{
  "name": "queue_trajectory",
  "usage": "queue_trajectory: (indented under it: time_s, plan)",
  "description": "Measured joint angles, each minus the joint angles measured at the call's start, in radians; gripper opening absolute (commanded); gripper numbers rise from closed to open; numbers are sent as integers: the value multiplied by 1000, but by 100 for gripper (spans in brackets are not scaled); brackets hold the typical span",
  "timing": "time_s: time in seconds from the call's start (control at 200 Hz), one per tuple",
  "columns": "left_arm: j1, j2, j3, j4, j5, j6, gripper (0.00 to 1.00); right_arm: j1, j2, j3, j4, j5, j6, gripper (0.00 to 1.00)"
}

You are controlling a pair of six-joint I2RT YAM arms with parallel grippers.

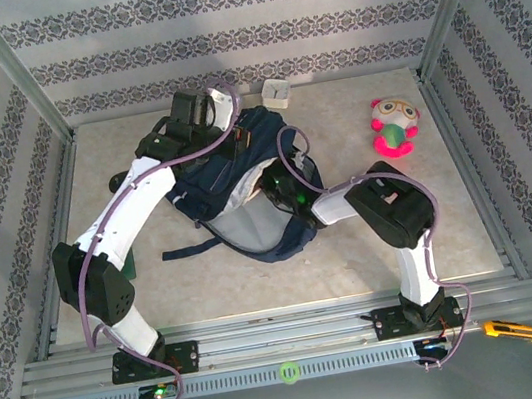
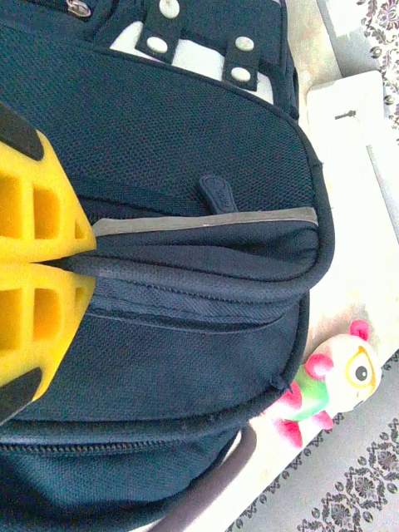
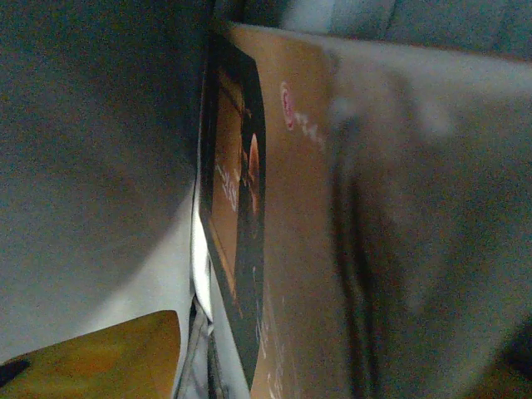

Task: Pack books, pencil case, and school supplies into a backpack

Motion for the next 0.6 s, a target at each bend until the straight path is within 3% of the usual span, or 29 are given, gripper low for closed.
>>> queue_trajectory:
  time_s: [0.255,0.45,0.535,0.6]
  plan:
    - [19,0,-4,2,-4,16,0,0,-201,-192,-51,-58,0,58]
    - [21,-1,-57,12,4,60,5,0,-539,-307,-246,-103,-73,60]
    - [21,-1,-83,12,26,73,16,-3,-720,-305,-394,-105,-140,61]
    - [22,-1,-106,12,47,82,44,-10,-852,-289,-528,-101,-196,62]
